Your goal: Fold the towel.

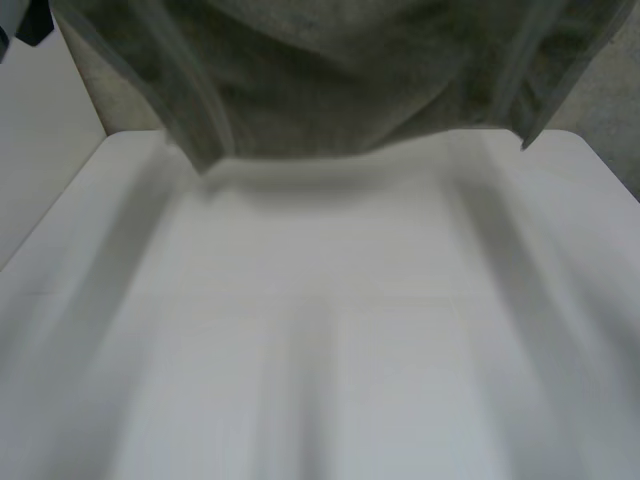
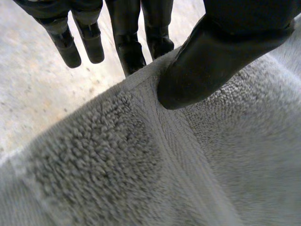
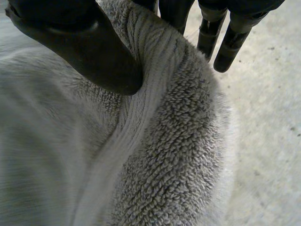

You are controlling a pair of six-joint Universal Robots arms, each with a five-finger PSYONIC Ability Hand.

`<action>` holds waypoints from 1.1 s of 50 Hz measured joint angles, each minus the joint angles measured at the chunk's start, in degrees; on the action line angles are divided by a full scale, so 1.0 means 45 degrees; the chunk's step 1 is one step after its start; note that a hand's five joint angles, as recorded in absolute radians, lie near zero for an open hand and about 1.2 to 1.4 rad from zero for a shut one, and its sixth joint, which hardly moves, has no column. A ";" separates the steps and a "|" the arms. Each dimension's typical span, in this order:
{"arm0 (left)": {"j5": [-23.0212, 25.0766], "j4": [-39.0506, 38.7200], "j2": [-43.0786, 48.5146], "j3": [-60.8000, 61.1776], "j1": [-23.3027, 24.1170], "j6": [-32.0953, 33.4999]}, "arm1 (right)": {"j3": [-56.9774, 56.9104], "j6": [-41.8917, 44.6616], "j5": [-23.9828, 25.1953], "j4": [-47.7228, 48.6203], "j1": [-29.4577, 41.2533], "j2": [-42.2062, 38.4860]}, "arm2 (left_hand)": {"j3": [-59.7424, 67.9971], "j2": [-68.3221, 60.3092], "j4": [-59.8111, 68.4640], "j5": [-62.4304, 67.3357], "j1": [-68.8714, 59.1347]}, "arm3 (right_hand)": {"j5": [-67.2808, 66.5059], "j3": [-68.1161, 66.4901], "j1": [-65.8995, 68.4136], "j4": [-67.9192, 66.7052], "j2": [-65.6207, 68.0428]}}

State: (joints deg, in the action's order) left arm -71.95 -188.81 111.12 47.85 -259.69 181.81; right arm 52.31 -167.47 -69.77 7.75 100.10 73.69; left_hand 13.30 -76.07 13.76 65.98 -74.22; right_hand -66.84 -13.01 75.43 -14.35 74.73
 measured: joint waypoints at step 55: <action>0.2141 -0.4069 0.2664 1.1867 -0.1649 0.5211 | 1.2118 0.4499 0.3195 0.0255 -0.1740 0.0306 | 0.0000 0.6315 0.0000 -0.6603 0.6070 | 0.0000 0.0000 0.0001 0.0000 0.0001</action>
State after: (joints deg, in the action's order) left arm -62.32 -207.12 123.11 101.25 -267.11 205.26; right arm 106.84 -147.23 -55.39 8.90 92.27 75.06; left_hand 13.30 -47.65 13.76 36.27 -46.90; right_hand -66.84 -13.01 75.44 -14.35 74.73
